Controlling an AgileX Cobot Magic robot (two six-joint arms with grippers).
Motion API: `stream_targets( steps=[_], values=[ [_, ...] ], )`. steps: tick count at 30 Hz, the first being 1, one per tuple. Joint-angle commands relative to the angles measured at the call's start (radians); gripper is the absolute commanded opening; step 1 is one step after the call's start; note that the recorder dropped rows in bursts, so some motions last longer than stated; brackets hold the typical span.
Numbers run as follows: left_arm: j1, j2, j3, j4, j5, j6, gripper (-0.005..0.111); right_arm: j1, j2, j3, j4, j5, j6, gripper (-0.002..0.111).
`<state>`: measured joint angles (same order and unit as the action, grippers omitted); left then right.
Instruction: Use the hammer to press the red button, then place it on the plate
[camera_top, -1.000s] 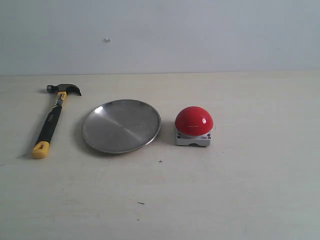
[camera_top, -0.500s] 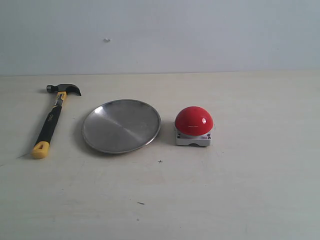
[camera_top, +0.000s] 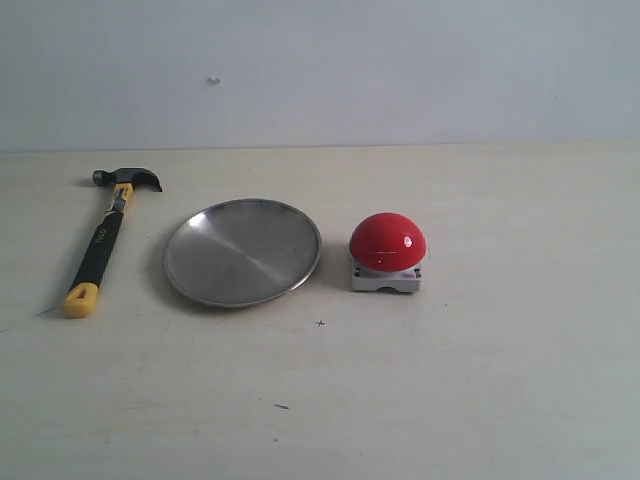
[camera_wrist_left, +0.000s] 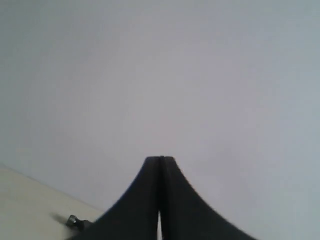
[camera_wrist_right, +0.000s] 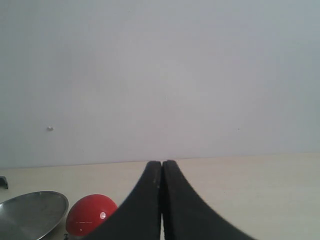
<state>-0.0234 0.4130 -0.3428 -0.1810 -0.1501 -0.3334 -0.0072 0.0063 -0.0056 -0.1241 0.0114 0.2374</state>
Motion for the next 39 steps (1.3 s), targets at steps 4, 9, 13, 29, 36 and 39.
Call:
stream_targets(
  steps=[4, 9, 13, 29, 36, 39],
  values=[
    [0.001, 0.421, -0.418, -0.009, 0.387, 0.288, 0.000, -0.004, -0.006, 0.006, -0.005, 0.002, -0.001, 0.000],
    [0.001, 0.695, -0.680, -0.007, 0.617, 0.373, 0.000, -0.004, -0.006, 0.006, -0.005, 0.002, -0.001, 0.000],
    [0.001, 0.918, -0.911, 0.043, 0.787, 0.376, 0.000, -0.004, -0.006, 0.006, -0.005, 0.002, -0.001, 0.000],
    [0.002, 1.622, -1.253, 0.138, 1.125, 0.360, 0.054, -0.004, -0.006, 0.006, -0.005, -0.002, -0.001, 0.000],
    [0.002, 1.682, -1.496, 0.134, 1.237, 0.351, 0.047, -0.004, -0.006, 0.006, -0.005, -0.002, -0.001, 0.000],
    [0.002, 1.756, -1.626, 0.123, 1.326, 0.359, 0.049, -0.004, -0.006, 0.006, -0.005, -0.002, -0.001, 0.000]
  ],
)
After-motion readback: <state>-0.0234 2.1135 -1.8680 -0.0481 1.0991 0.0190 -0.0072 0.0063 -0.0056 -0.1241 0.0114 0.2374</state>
